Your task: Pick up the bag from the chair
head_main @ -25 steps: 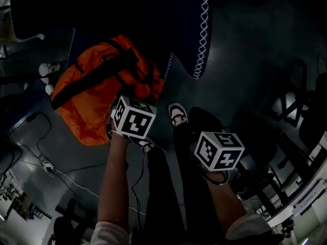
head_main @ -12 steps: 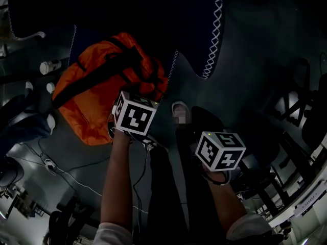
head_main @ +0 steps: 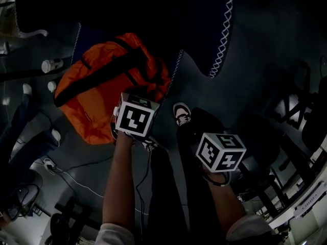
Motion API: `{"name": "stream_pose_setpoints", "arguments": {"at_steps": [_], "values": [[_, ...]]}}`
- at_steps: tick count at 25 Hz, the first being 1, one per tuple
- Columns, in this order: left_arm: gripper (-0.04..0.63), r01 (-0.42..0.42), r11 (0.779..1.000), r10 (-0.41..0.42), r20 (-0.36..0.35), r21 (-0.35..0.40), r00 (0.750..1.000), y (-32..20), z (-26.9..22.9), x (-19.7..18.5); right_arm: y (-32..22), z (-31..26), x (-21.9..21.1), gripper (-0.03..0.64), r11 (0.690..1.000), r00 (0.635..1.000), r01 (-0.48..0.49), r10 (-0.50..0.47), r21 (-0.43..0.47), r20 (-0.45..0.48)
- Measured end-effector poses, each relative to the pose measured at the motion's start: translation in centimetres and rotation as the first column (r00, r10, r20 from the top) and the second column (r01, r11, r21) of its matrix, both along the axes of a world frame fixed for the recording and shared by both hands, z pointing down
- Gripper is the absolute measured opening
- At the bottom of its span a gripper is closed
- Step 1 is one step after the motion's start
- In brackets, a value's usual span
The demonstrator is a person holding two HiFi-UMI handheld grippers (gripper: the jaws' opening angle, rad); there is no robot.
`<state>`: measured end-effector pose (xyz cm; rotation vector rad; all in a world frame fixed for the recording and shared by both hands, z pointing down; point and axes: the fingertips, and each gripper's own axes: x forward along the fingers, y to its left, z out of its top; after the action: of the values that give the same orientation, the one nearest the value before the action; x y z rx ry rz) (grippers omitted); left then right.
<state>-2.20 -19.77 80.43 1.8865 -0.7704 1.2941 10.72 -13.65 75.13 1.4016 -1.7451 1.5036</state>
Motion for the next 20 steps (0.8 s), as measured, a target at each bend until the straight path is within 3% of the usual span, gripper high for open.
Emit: {"name": "stream_pose_setpoints", "arguments": {"at_steps": [11, 20], "values": [[0.026, 0.022, 0.996, -0.025, 0.028, 0.083, 0.999, 1.4, -1.3, -0.1, -0.2, -1.1, -0.6, 0.032, 0.999, 1.0, 0.017, -0.017, 0.037, -0.002], [0.025, 0.061, 0.993, -0.059, -0.025, 0.101, 0.998, 2.0, -5.0, -0.3, -2.0, -5.1, -1.5, 0.032, 0.995, 0.999, 0.041, -0.04, 0.089, -0.014]]}}
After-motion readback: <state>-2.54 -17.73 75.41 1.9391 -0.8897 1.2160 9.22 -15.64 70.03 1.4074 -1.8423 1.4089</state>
